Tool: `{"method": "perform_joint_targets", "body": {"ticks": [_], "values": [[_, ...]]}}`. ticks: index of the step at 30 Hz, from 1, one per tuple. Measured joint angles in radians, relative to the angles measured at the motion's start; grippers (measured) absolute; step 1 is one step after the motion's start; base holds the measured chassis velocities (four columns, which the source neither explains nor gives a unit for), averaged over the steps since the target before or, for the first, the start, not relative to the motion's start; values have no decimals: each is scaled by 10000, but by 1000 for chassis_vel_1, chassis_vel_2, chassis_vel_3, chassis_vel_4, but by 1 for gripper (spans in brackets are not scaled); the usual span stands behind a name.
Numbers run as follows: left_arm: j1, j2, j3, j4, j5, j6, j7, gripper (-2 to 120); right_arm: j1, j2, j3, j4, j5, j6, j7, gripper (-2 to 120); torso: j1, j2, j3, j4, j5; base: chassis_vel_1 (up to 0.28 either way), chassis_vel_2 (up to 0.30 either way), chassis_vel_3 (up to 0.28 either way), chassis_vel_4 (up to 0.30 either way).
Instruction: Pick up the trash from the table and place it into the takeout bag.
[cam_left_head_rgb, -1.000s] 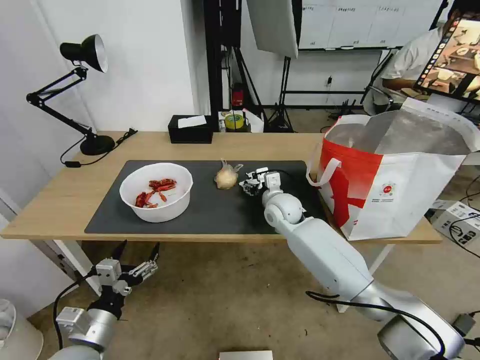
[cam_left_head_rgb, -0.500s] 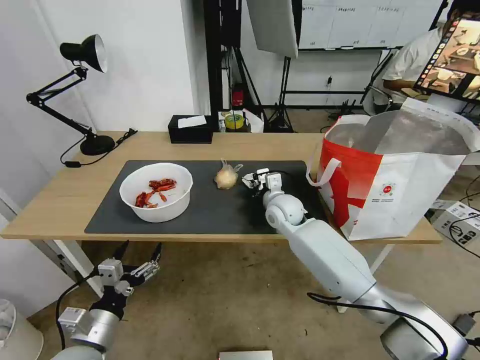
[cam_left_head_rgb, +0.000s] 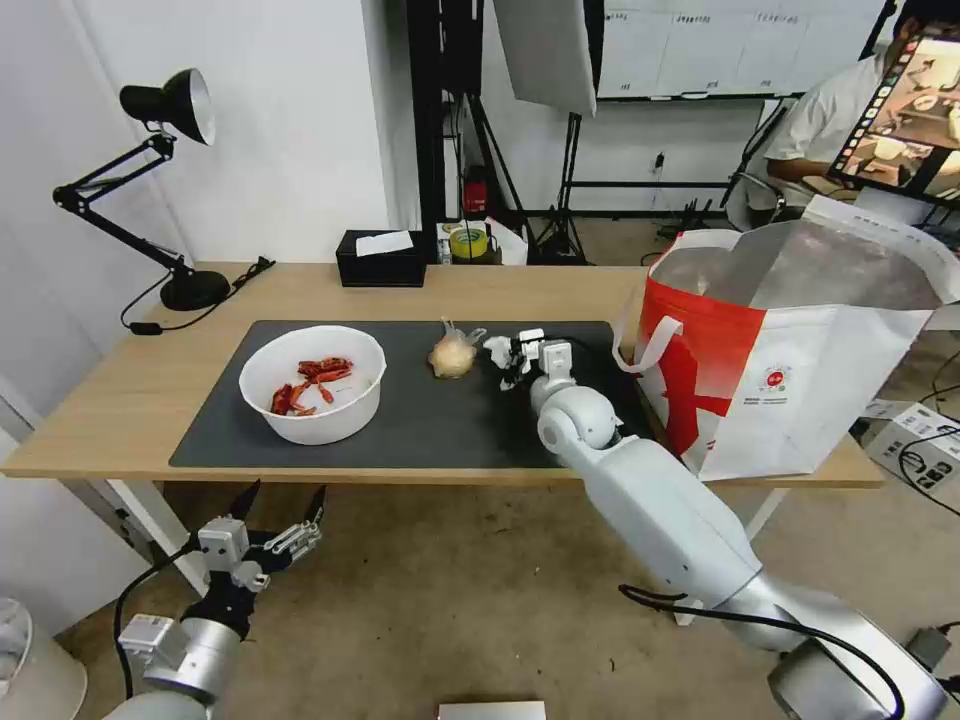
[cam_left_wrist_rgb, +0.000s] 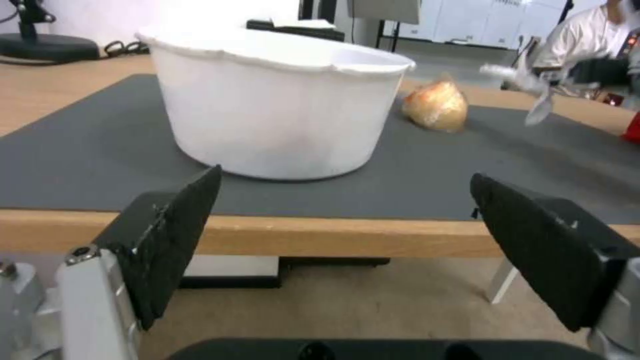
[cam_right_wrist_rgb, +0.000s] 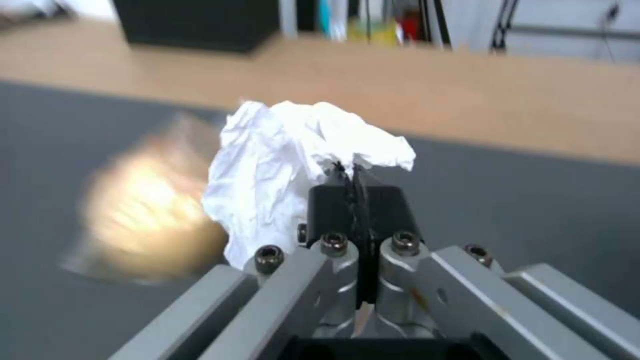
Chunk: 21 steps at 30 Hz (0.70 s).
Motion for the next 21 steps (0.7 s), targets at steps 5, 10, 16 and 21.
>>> {"method": "perform_joint_targets", "body": {"ticks": [5,10,16,21], "values": [[97,-7,-88,-71,-5,0,-8,100,-900,-761,471,1713,-121,703,-419,0,0,0,0,-1,0,0,0,0,0],[132,-14,-118,-134,-4,-8,-20,100,-1779,-1289,1156,3078,-440,1150,-612,0,-1,0,-1,-4,2,0,0,0,0],[161,4,-72,-263,12,-11,-21,100,-2931,-2156,2593,4748,-1603,1808,-701,0,-1,0,-1,-4,1,0,0,0,0],[185,17,11,-373,34,-10,-22,100,-3492,-2539,3528,5753,-2040,2268,-349,0,-1,0,-1,-4,2,0,0,0,0]]}}
